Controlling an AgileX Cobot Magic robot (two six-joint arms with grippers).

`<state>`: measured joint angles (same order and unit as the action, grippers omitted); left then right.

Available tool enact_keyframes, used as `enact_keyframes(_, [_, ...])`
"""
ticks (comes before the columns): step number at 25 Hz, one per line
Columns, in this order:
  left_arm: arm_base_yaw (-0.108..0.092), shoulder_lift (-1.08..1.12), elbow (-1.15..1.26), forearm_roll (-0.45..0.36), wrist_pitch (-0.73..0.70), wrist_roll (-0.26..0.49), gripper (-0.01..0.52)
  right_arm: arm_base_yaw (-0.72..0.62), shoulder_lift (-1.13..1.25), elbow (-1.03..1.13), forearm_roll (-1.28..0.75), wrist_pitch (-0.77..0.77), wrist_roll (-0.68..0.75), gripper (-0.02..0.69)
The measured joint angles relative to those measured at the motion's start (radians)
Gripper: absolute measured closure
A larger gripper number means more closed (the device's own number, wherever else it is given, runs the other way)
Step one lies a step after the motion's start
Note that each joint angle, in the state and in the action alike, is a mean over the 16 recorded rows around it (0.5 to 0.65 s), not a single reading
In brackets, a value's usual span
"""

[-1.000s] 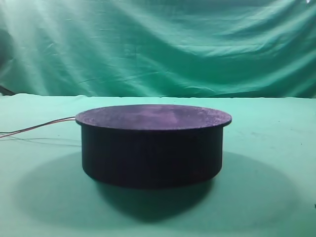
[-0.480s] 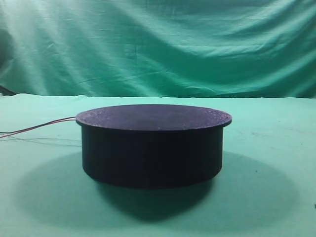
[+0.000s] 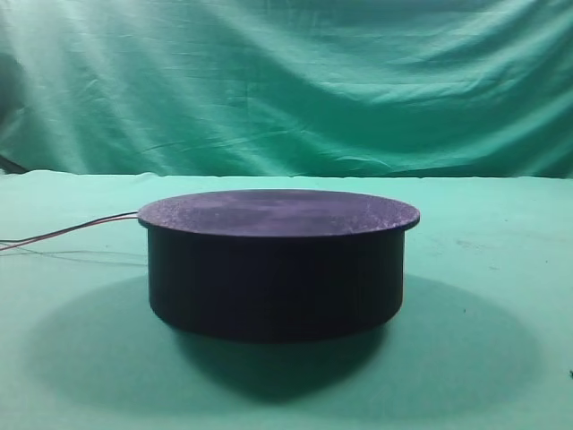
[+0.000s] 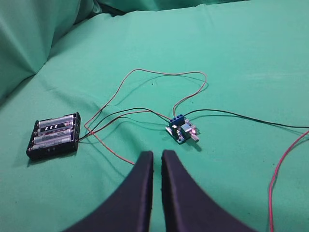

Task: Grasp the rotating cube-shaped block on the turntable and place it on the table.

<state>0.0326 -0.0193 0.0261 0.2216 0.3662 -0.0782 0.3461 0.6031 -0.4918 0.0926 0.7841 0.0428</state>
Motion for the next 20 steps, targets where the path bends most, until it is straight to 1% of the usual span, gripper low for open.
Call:
enact_keyframes(5, [0.0,0.0,0.0,0.0,0.0,0.0,0.514,-0.01,-0.029,0.034,-0.001,-0.064,-0.066,0.665])
enact_keyframes(10, [0.0,0.0,0.0,0.0,0.0,0.0,0.514,-0.059,-0.106,0.117,-0.002,-0.163,-0.137,0.665])
enact_keyframes(15, [0.0,0.0,0.0,0.0,0.0,0.0,0.514,-0.141,-0.253,0.243,0.001,-0.265,-0.187,0.665])
enact_keyframes(20, [0.0,0.0,0.0,0.0,0.0,0.0,0.514,-0.225,-0.428,0.376,0.011,-0.326,-0.195,0.665])
